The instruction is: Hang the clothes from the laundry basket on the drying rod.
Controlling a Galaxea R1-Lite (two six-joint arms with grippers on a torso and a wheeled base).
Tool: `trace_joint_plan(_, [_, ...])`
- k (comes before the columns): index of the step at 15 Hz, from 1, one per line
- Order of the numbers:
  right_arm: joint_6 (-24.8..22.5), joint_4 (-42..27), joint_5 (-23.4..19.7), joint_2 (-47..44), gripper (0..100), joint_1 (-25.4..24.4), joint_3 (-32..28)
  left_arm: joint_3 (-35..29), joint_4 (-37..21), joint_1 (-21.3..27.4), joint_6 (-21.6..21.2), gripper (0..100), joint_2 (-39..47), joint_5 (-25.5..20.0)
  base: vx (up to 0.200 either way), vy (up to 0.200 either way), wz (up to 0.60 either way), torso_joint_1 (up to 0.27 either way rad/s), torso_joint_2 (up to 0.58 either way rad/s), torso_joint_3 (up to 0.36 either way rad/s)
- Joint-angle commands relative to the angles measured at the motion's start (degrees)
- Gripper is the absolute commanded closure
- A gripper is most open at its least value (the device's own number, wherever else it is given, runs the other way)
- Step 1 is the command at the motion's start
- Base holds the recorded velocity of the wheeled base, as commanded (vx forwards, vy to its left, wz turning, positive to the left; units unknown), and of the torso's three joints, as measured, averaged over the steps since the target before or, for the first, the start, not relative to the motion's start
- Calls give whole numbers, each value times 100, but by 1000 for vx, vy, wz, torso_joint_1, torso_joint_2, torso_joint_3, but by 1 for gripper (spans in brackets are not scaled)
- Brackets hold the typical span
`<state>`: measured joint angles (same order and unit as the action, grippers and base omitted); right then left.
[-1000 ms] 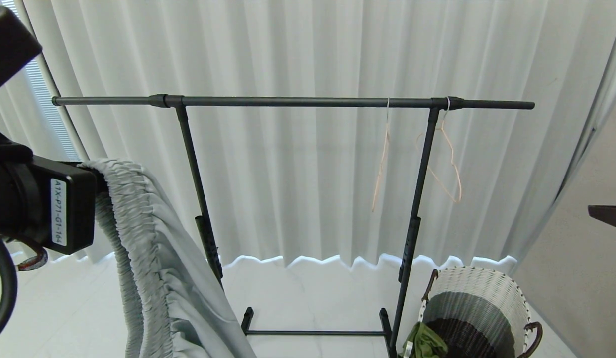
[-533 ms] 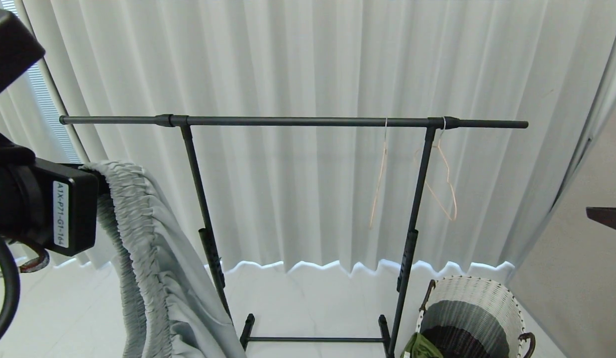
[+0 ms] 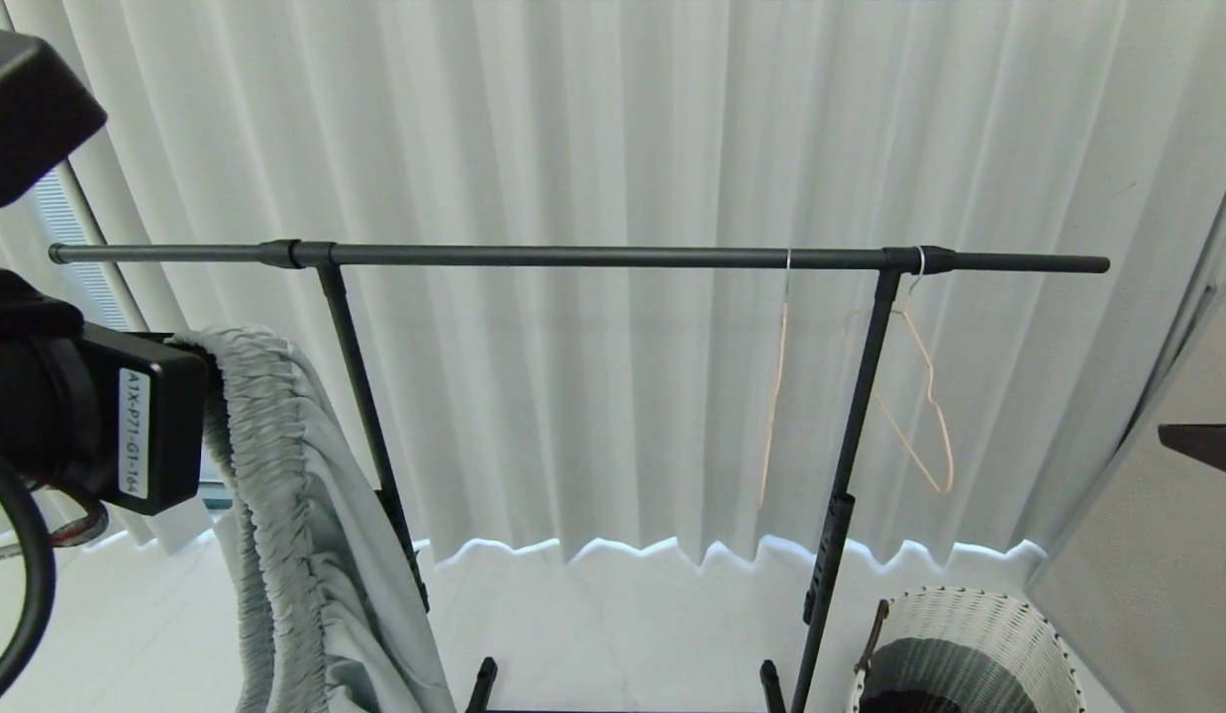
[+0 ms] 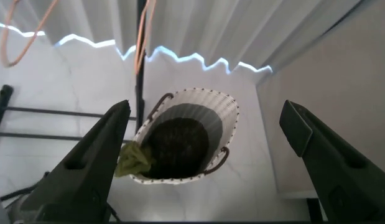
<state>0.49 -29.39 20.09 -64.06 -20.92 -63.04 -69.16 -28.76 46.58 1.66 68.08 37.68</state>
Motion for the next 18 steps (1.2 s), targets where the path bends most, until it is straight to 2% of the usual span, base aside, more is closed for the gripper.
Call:
trace_joint_plan(1, [-5,-5,-5,-203,0,132,11,-1,2,0,1,100,56,2,200,0,0,7,7,2])
trace_joint_plan(3, [4,4,-181,-309,0,150,46,-1,2,0,10,100,91,2,200,0,0,5,2,2])
trace_joint_plan(5, [74,-5,-550,-414,0,158,55,8,2,0,10,100,100,2,200,0,0,7,2,2])
trace_joint_plan(8, [373,4,-629,-748,0,158,55,78,2,0,19,100,117,-6,200,0,0,1,2,4])
trace_joint_plan(10, [663,487,-594,-1188,0,150,239,218,2,0,10,100,117,-6,0,0,0,0,0,0])
trace_joint_plan(12, [672,988,-594,-1425,0,158,608,315,2,9,1,100,73,-6,0,0,0,0,0,0])
trace_joint_plan(15, [742,1366,-594,-1794,0,158,855,333,2,9,10,100,65,-6,0,0,0,0,0,0])
trace_joint_plan(18, [909,1674,-594,-2093,0,158,863,719,63,9,45,100,-58,-33,0,0,0,0,0,0])
